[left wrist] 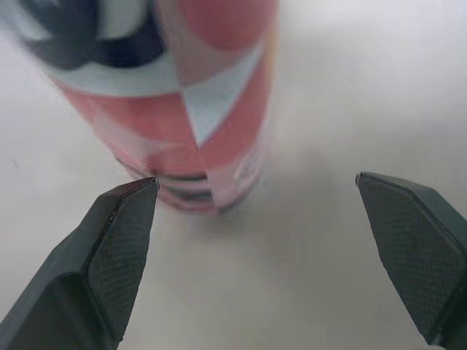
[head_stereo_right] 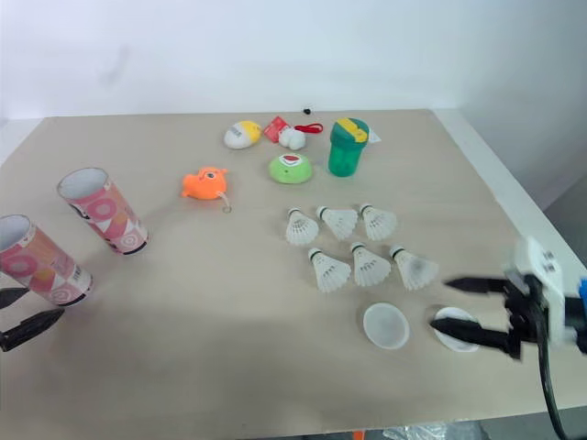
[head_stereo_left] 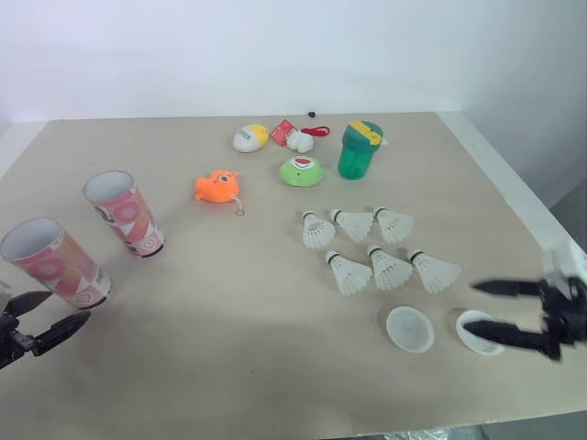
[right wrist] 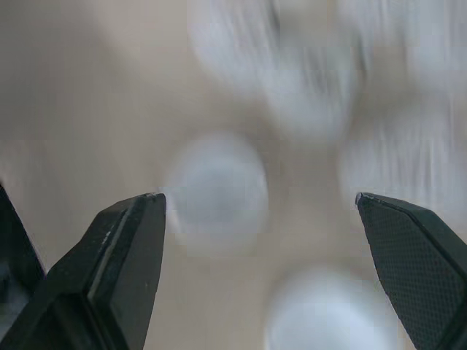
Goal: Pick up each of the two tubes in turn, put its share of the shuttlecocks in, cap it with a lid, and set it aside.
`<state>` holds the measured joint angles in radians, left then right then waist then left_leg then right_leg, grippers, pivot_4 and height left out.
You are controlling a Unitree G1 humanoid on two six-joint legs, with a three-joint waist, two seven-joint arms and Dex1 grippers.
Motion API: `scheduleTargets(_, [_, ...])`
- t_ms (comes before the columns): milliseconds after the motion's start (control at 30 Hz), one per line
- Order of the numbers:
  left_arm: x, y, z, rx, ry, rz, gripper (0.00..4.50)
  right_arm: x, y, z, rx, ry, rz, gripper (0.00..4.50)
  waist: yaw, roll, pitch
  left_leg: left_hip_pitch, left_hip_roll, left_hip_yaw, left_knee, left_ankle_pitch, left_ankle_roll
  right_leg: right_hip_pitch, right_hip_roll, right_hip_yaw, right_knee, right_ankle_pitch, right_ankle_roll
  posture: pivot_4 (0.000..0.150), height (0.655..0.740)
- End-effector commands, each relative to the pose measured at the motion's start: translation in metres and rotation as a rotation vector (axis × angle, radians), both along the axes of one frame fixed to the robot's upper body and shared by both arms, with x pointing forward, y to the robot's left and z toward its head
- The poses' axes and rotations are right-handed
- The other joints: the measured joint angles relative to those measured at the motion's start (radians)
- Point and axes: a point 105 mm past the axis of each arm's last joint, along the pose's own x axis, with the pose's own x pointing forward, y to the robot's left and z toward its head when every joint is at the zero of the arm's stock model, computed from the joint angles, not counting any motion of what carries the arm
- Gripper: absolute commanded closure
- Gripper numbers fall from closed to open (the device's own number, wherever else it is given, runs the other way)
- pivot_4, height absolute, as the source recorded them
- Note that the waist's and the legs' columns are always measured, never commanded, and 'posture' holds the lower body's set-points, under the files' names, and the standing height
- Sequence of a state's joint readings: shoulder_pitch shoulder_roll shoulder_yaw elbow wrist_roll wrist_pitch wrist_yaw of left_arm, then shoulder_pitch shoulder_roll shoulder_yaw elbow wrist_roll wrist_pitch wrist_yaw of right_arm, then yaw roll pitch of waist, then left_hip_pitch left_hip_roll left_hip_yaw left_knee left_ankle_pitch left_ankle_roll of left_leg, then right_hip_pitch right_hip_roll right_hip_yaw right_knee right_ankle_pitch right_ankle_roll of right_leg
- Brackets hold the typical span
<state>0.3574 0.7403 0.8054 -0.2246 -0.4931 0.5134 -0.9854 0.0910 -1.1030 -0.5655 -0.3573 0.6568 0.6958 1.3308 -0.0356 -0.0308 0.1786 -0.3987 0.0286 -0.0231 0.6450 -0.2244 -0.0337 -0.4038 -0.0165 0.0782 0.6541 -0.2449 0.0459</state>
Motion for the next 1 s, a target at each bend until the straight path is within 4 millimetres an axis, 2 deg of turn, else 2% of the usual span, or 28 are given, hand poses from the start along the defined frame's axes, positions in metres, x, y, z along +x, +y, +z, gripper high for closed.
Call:
scheduleTargets(33, [-0.002, 0.003, 0.005, 0.015, -0.111, 0.053, 0.00, 0.009, 0.052, 0.017, 0.082, -0.097, 0.167, 0.05, -0.002, -0.002, -0.001, 0.000, 0.001, 0.000, 0.001, 0.000, 0.000, 0.000, 0.001, 0.000, 0.000, -0.001, -0.004, 0.150, 0.7400])
scheduleTargets(100, [-0.006, -0.001, -0.004, -0.005, -0.138, 0.083, 0.00, 0.020, 0.085, 0.027, 0.153, -0.182, 0.247, 0.05, -0.010, -0.003, -0.002, 0.000, 0.002, 0.001, 0.003, 0.000, 0.000, 0.000, 0.002, 0.000, 0.000, 0.000, -0.005, 0.150, 0.7400])
scheduleTargets(167, [-0.013, -0.003, -0.013, -0.033, -0.148, 0.113, 0.00, 0.026, 0.110, 0.032, 0.203, -0.216, 0.307, 0.05, -0.010, -0.004, -0.002, -0.001, 0.003, 0.002, 0.006, 0.000, 0.000, 0.000, 0.003, 0.002, 0.001, 0.002, -0.004, 0.150, 0.7400])
scheduleTargets(267, [-0.017, -0.003, -0.018, -0.038, -0.192, 0.165, 0.00, 0.036, 0.132, 0.034, 0.246, -0.246, 0.353, 0.05, -0.008, -0.004, -0.002, -0.004, 0.003, 0.002, 0.007, 0.000, 0.000, -0.002, 0.002, 0.003, 0.001, 0.002, -0.003, 0.150, 0.7400])
scheduleTargets(433, [-0.011, 0.002, -0.027, -0.097, -0.296, 0.282, 0.00, 0.043, 0.166, 0.030, 0.281, -0.274, 0.456, 0.05, 0.008, -0.006, -0.003, -0.005, 0.002, 0.002, 0.010, 0.000, 0.000, -0.002, 0.001, 0.003, 0.001, 0.004, -0.001, 0.150, 0.7400])
scheduleTargets(567, [-0.006, 0.000, -0.045, -0.098, -0.300, 0.308, 0.00, 0.048, 0.181, 0.021, 0.288, -0.266, 0.512, 0.05, 0.008, -0.005, -0.005, -0.004, 0.003, 0.004, 0.010, 0.001, 0.001, -0.002, 0.002, 0.003, 0.001, 0.006, -0.002, 0.150, 0.7400])
scheduleTargets(800, [0.016, -0.007, -0.052, -0.114, -0.322, 0.287, 0.00, 0.057, 0.198, 0.022, 0.297, -0.288, 0.554, 0.05, 0.008, -0.006, -0.005, -0.004, 0.005, 0.003, 0.010, 0.001, 0.002, -0.003, 0.005, 0.003, 0.001, 0.009, -0.001, 0.150, 0.7400])
scheduleTargets(1000, [0.042, -0.001, -0.057, -0.096, -0.318, 0.309, 0.00, 0.063, 0.207, 0.019, 0.303, -0.287, 0.545, 0.05, 0.009, -0.006, -0.005, -0.004, 0.009, 0.003, 0.010, 0.001, 0.002, -0.003, 0.009, 0.003, 0.001, 0.011, -0.002, 0.150, 0.7400])
